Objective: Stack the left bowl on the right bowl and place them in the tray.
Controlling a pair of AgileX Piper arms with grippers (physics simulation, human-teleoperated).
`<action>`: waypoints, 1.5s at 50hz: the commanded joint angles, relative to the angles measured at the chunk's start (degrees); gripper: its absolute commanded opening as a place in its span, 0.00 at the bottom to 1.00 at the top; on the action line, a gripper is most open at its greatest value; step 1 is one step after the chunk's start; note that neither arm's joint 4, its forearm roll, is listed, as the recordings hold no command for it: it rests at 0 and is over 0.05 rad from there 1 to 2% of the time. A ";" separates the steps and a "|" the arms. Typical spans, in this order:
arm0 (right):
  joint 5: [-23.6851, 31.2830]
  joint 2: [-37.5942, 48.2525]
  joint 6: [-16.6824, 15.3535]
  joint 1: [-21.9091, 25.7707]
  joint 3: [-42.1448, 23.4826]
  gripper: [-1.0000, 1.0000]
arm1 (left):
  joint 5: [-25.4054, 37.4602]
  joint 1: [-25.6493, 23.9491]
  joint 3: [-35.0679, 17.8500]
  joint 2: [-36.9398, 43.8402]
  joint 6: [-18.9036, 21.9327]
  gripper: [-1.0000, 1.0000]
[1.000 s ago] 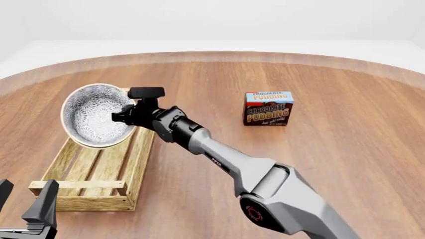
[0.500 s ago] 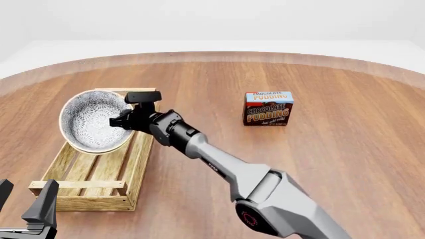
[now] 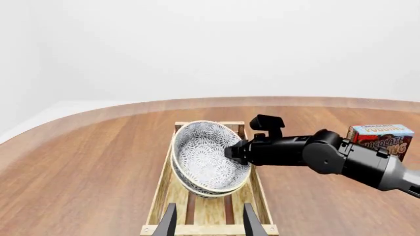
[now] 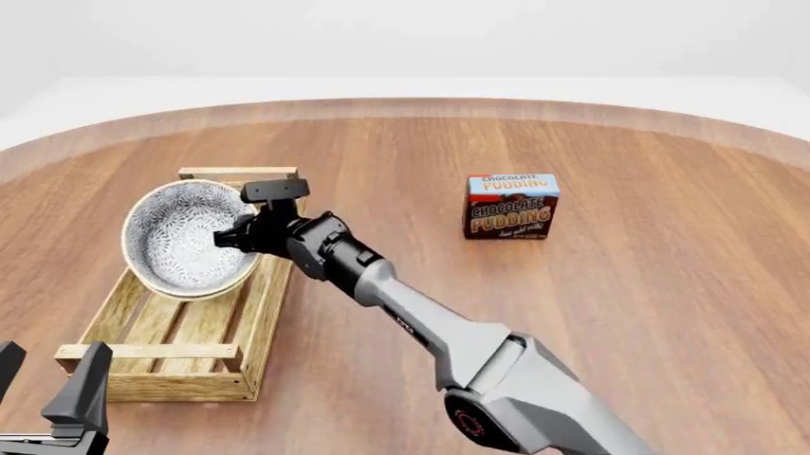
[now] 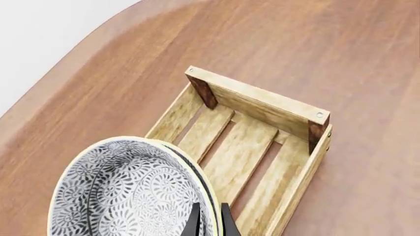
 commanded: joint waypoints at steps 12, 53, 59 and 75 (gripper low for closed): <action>1.31 0.30 -1.42 0.74 -2.20 0.00 | 0.00 0.00 0.00 0.00 0.00 1.00; 2.45 -1.60 -2.79 -0.91 -1.77 1.00 | 0.00 0.00 0.00 0.00 0.00 1.00; 2.43 -2.95 -3.31 -1.07 -0.53 1.00 | 0.00 0.00 0.00 0.00 0.00 1.00; -4.43 -17.71 -4.64 -1.57 18.55 1.00 | 0.00 0.00 0.00 0.00 0.00 1.00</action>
